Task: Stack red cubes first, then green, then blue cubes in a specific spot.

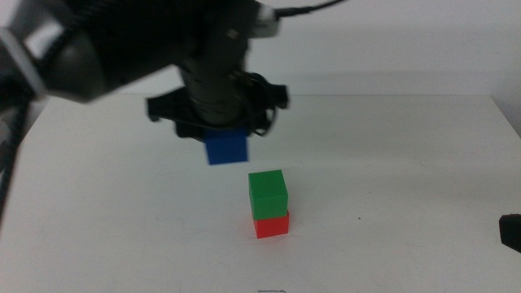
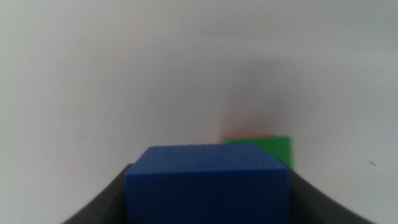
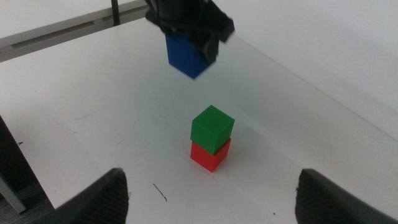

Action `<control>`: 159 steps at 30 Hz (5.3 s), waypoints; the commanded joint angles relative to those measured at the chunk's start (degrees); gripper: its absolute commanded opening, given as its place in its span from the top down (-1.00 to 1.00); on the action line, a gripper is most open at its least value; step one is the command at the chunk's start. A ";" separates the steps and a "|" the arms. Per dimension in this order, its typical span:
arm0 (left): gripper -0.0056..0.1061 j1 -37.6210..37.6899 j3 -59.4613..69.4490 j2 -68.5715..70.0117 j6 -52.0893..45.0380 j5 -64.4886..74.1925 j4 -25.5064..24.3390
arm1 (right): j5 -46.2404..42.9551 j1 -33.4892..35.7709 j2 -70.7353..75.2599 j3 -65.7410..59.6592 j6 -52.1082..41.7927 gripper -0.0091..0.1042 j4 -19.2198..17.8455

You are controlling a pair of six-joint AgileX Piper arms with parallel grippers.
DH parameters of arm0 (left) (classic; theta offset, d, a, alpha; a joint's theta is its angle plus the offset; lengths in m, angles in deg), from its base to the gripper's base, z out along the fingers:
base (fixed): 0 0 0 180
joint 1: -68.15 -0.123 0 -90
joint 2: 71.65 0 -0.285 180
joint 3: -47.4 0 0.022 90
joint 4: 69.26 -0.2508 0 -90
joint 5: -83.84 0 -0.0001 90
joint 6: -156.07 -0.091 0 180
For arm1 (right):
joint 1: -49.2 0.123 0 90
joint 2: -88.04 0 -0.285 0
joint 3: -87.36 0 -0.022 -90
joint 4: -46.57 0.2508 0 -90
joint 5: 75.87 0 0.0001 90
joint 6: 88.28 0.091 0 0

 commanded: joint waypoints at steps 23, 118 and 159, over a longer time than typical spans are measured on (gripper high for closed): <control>0.93 3.57 -4.48 -7.50 5.05 -5.89 0.96 | -4.00 -0.29 -0.23 1.27 -0.14 -0.72 0.07; -0.73 -32.03 13.22 46.35 -53.41 -13.16 19.49 | -4.00 -0.29 -0.27 1.27 -0.12 -0.72 -0.55; -0.73 -32.03 90.75 98.13 -53.41 -58.20 22.36 | -39.15 -33.49 27.04 -44.20 -0.12 -0.72 -5.37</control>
